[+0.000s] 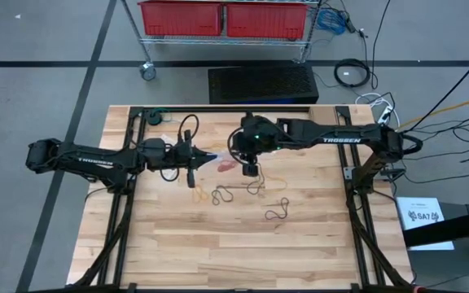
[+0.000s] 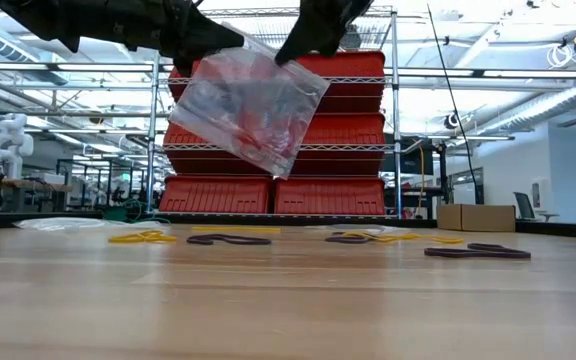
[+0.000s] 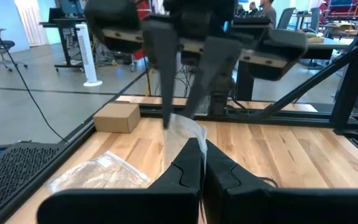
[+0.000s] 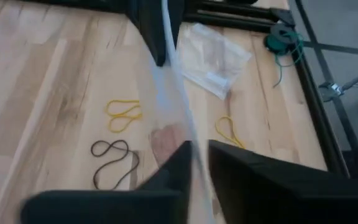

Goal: Sort rubber bands
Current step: Close the zip bag

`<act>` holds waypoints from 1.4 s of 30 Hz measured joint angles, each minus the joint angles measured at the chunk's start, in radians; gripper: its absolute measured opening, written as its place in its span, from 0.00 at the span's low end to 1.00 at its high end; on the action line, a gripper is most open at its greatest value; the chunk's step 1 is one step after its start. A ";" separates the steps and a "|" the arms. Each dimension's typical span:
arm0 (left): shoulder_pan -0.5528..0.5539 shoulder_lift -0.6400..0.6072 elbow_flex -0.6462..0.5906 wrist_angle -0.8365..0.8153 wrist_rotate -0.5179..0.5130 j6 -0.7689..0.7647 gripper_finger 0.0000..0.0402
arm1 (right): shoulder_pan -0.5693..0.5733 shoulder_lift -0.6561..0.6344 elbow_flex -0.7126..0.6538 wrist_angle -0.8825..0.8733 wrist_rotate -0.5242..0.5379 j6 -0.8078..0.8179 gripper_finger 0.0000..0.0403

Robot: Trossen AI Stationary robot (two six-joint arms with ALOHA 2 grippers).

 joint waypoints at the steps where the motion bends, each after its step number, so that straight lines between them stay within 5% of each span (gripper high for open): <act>1: 0.000 0.000 0.000 0.001 -0.010 0.000 0.00 | 0.001 -0.003 0.000 0.004 0.017 0.003 0.03; 12: 0.000 0.001 -0.001 0.001 -0.102 -0.004 0.09 | -0.016 -0.043 0.000 -0.209 0.195 0.153 0.00; 18: 0.000 0.001 -0.001 -0.005 -0.100 0.022 0.14 | -0.047 -0.123 -0.005 -0.457 0.309 0.364 0.00; 23: 0.013 0.001 -0.001 -0.008 -0.108 0.049 0.17 | -0.067 -0.219 -0.060 -0.588 0.303 0.559 0.00; 42: 0.093 0.000 -0.001 -0.086 -0.121 0.018 0.18 | -0.241 -0.802 -0.883 -0.407 0.263 1.107 0.00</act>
